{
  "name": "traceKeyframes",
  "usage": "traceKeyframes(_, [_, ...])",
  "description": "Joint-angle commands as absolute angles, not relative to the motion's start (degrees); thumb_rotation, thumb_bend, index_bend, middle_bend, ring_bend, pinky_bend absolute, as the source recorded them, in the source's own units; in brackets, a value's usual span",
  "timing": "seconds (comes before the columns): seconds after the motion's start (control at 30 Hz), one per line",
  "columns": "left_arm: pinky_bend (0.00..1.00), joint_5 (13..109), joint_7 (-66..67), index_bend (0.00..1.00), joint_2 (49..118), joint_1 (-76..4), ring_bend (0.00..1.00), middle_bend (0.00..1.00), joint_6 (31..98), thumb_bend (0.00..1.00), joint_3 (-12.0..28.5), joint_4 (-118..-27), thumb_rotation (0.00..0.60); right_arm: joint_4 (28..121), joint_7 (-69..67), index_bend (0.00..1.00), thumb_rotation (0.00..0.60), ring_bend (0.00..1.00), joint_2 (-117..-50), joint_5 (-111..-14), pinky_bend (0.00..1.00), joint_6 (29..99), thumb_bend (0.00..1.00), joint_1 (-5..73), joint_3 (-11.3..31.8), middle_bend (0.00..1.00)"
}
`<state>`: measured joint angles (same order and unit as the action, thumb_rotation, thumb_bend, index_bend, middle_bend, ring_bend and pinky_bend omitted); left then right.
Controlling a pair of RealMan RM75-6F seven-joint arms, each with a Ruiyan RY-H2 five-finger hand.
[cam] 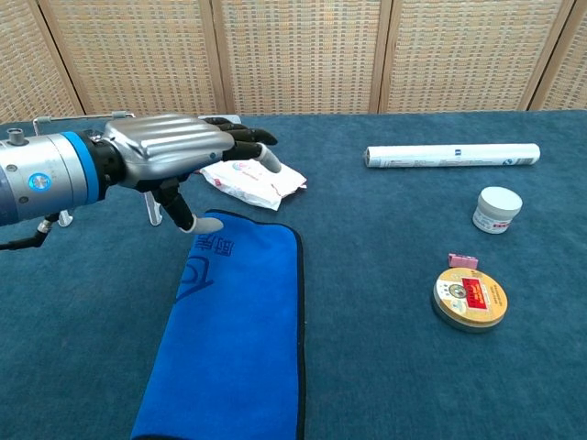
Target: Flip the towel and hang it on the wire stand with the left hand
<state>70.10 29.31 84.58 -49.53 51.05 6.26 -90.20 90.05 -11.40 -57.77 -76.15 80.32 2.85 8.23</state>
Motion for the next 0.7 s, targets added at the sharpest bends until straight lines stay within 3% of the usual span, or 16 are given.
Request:
traceKeyframes(0.03, [0.00, 51.48, 41.73, 0.17, 85.59, -51.95, 0.00, 0.00, 49.59, 0.33, 10.57, -91.24, 0.600, 90.00, -11.30, 0.00, 0.600, 0.00, -57.84, -76.03, 0.00, 80.16, 0.00, 2.93, 8.24, 0.00])
traceKeyframes(0.7, [0.00, 36.11, 48.92, 0.24, 91.37, -57.80, 0.00, 0.00, 54.64, 0.33, 9.06, -85.50, 0.600, 89.61, -11.52, 0.00, 0.600, 0.00, -57.86, -75.22, 0.00, 79.04, 0.00, 3.36, 8.38, 0.00])
